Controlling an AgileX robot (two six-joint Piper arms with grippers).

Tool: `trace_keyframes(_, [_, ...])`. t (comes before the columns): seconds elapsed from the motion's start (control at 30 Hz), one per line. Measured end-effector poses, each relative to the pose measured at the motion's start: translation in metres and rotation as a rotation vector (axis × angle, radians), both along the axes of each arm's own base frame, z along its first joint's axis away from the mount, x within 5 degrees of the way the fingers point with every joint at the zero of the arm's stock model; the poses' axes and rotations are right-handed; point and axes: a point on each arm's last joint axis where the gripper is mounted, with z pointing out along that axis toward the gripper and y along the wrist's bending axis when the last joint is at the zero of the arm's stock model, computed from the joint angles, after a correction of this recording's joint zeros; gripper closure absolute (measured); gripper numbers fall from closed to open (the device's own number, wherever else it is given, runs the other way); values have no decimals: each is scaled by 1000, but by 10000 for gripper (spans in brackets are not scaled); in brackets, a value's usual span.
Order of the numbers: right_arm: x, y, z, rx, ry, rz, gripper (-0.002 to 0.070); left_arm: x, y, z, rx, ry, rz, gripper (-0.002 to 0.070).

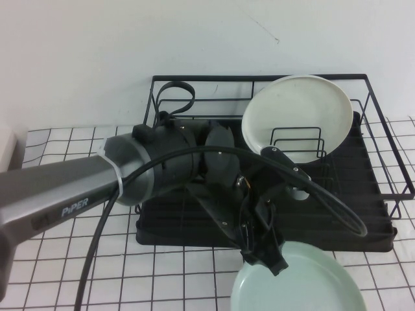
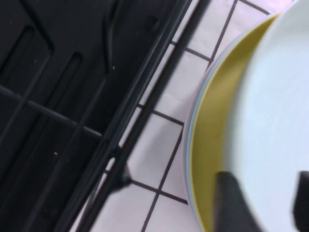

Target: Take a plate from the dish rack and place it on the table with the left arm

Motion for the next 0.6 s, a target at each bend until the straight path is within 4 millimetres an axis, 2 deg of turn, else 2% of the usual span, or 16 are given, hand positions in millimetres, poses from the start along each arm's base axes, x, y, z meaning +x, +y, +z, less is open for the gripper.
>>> trace_keyframes(0.1, [0, 0, 0, 0, 0, 0, 678, 0, 0, 0, 2, -2, -1, 258])
trace_keyframes(0.13, [0, 0, 0, 0, 0, 0, 678, 0, 0, 1, 0, -3, -1, 230])
trace_keyframes(0.2, [0, 0, 0, 0, 0, 0, 678, 0, 1, 4, 0, -14, -4, 193])
trace_keyframes(0.33, [0, 0, 0, 0, 0, 0, 678, -3, 7, 22, -10, -78, -17, 181])
trace_keyframes(0.43, [0, 0, 0, 0, 0, 0, 678, -9, 14, 47, -53, -131, -11, 264])
trace_keyframes(0.53, [0, 0, 0, 0, 0, 0, 678, -16, 22, 70, -97, -187, -9, 485])
trace_keyframes(0.6, [0, 0, 0, 0, 0, 0, 678, -23, 30, 83, -120, -233, -14, 593])
